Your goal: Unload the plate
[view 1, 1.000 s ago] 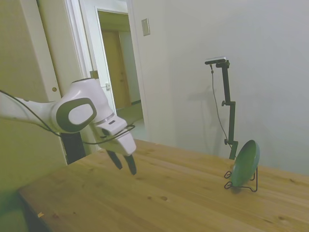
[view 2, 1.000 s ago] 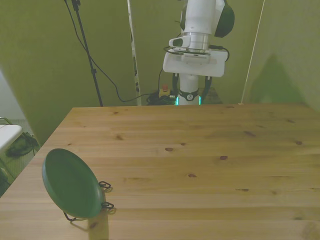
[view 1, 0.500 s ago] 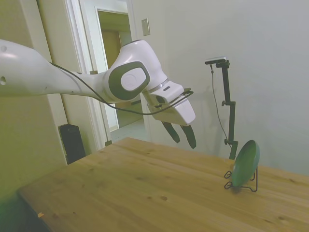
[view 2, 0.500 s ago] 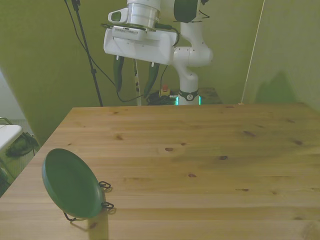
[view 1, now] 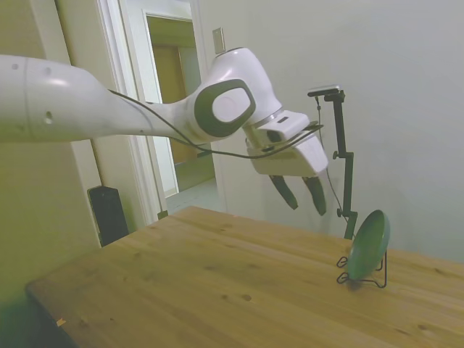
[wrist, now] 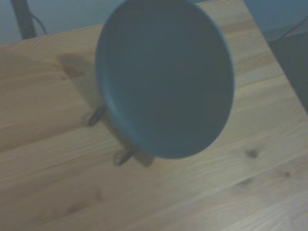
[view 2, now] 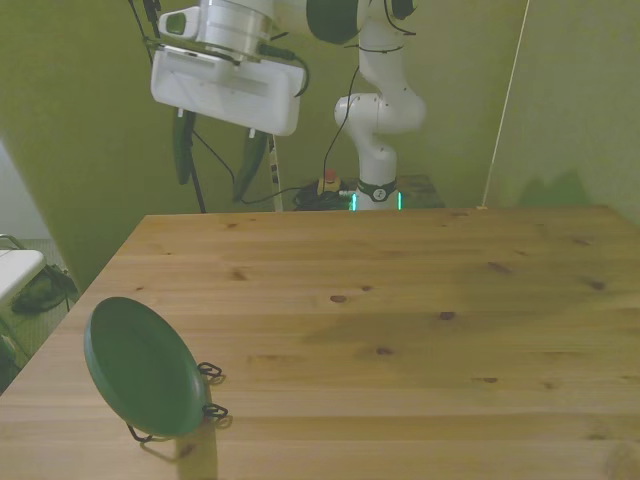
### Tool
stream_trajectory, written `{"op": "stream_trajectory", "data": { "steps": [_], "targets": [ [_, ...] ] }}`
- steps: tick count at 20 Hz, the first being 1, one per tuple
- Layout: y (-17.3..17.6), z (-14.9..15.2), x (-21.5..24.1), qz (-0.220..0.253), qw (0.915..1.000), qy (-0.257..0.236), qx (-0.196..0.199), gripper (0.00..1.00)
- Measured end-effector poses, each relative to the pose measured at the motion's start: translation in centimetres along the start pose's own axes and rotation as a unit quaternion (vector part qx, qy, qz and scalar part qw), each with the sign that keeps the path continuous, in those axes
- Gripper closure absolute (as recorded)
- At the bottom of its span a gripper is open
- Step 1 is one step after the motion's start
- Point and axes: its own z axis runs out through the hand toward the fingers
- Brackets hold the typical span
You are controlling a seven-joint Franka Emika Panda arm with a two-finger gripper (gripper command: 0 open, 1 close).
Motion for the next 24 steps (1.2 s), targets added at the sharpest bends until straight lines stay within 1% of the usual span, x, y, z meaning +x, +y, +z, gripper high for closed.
{"op": "stream_trajectory", "data": {
  "steps": [5,10,12,14,17,20,24],
  "targets": [
    [-3.2,1.8,2.9,-0.024,0.9994,0.019,-0.013,0.0],
    [-4.6,3.0,5.2,-0.042,0.9984,0.025,-0.027,0.0],
    [-5.2,3.6,6.3,-0.045,0.9982,0.019,-0.035,0.0],
    [-5.4,3.8,6.1,-0.046,0.9981,0.009,-0.039,0.0],
    [-6.2,6.1,5.1,-0.05,0.9978,-0.012,-0.042,0.0],
    [-6.2,7.6,5.6,-0.051,0.9981,-0.022,-0.028,0.0],
    [-5.7,7.6,7.4,-0.082,0.9966,-0.007,0.007,0.0]
  ]
}}
